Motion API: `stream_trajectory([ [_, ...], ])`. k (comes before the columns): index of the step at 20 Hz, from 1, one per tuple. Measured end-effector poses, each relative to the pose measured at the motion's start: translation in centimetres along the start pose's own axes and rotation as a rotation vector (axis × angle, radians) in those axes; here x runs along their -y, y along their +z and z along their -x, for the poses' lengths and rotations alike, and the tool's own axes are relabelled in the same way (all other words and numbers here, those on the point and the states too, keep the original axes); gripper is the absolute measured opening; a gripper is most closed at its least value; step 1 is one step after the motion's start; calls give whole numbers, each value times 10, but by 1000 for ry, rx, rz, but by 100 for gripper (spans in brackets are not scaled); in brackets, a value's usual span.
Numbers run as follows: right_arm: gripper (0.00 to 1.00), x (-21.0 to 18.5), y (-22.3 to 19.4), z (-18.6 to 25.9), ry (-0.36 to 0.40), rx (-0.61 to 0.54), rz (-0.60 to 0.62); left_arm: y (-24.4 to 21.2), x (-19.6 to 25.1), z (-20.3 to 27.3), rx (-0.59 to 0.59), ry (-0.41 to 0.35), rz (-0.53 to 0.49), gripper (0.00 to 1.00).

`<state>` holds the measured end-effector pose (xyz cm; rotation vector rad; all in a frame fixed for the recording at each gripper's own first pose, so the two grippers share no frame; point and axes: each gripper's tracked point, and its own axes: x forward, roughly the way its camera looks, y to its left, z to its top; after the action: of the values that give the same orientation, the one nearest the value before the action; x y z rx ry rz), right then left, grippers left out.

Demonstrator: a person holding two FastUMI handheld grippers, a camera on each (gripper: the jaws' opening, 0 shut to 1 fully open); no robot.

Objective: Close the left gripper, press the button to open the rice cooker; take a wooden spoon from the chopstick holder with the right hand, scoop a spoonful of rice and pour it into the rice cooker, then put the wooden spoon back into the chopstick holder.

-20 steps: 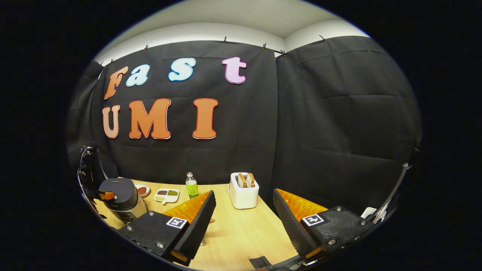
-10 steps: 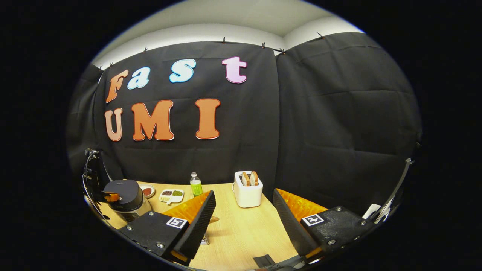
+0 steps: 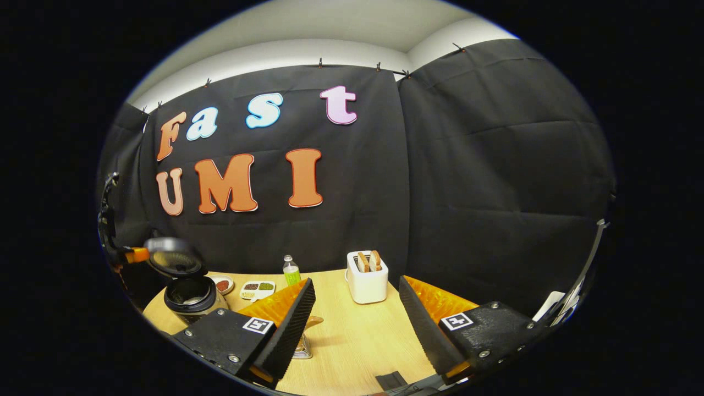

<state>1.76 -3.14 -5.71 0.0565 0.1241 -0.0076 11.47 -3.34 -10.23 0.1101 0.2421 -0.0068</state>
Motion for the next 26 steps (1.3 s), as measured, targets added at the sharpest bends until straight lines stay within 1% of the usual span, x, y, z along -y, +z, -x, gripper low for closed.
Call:
stream_trajectory([
  [2, 95, -7, -5, -6, 28, -5, -15, 23, -2, 18, 49, 4, 3, 4],
  [6, 95, -17, -21, -24, 68, -29, -44, 49, -11, 42, 90, 27, 24, 5],
  [7, 95, -20, -26, -30, 80, -37, -58, 55, -16, 47, 100, 41, 31, 1],
  [8, 95, -25, -33, -35, 93, -49, -75, 59, -21, 54, 107, 48, 42, 5],
  [11, 95, -37, -57, -54, 132, -100, -129, 68, -35, 74, 117, 95, 46, 7],
  [13, 95, -46, -71, -66, 155, -125, -167, 76, -49, 84, 148, 148, 35, 25],
  [14, 95, -50, -79, -73, 165, -141, -184, 78, -49, 90, 158, 148, 34, 24],
  [19, 95, -69, -125, -105, 206, -237, -266, 82, -63, 110, 177, 181, 91, 61],
  [20, 100, -73, -135, -113, 214, -259, -272, 83, -68, 110, 179, 191, 96, 68],
  [21, 94, -74, -146, -120, 213, -278, -274, 83, -72, 113, 179, 208, 96, 76],
  [24, 89, -82, -170, -138, 219, -332, -307, 86, -86, 122, 187, 264, 79, 98],
  [26, 87, -90, -186, -143, 234, -373, -348, 85, -90, 126, 185, 287, 67, 98],
])
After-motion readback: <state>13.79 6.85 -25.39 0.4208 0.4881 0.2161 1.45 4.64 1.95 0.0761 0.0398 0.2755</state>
